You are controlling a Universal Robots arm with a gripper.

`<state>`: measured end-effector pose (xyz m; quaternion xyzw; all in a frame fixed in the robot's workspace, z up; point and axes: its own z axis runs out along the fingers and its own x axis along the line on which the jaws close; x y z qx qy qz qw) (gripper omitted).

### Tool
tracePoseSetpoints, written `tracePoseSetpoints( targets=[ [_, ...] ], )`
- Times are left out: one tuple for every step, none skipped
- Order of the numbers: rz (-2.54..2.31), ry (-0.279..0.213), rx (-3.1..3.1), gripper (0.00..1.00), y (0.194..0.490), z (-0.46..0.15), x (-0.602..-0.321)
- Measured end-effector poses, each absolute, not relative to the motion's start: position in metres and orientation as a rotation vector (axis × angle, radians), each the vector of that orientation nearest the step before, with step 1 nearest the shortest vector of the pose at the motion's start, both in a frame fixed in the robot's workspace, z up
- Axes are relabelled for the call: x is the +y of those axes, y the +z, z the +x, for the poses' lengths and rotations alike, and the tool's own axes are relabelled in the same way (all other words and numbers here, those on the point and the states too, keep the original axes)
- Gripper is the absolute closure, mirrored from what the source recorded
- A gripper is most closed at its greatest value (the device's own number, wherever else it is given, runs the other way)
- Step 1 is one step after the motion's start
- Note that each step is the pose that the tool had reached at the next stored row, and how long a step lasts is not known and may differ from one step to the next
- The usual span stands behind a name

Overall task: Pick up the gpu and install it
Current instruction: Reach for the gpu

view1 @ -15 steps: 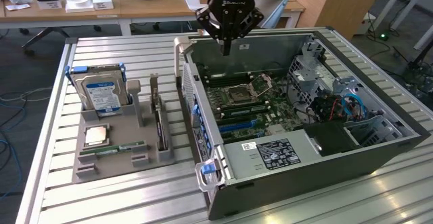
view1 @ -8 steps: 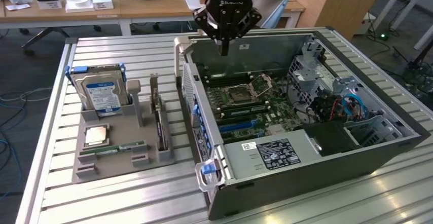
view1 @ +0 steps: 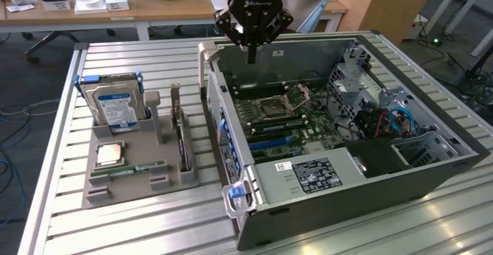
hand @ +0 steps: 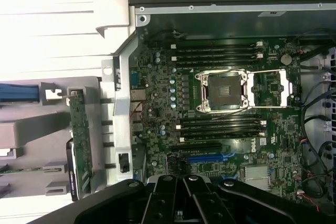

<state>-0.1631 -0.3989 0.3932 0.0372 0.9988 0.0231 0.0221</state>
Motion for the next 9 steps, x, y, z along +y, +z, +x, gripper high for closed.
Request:
tracePoseSetpoints(
  targets=[
    [0.115, 0.072, 3.093, 0.89, 0.393, -0.165, -0.399],
    [0.115, 0.072, 3.091, 0.89, 0.393, -0.166, -0.399],
    [0.115, 0.072, 3.090, 0.89, 0.393, -0.168, -0.399],
    [0.115, 0.072, 3.088, 0.89, 0.393, -0.170, -0.399],
    [0.115, 0.072, 3.086, 0.89, 0.393, -0.172, -0.399],
    [0.115, 0.072, 3.085, 0.89, 0.393, -0.175, -0.399],
    [0.115, 0.072, 3.083, 0.89, 0.393, -0.177, -0.399],
    [0.114, 0.072, 3.082, 0.89, 0.393, -0.180, -0.399],
    [0.114, 0.072, 3.081, 0.89, 0.393, -0.181, -0.399]
  ],
)
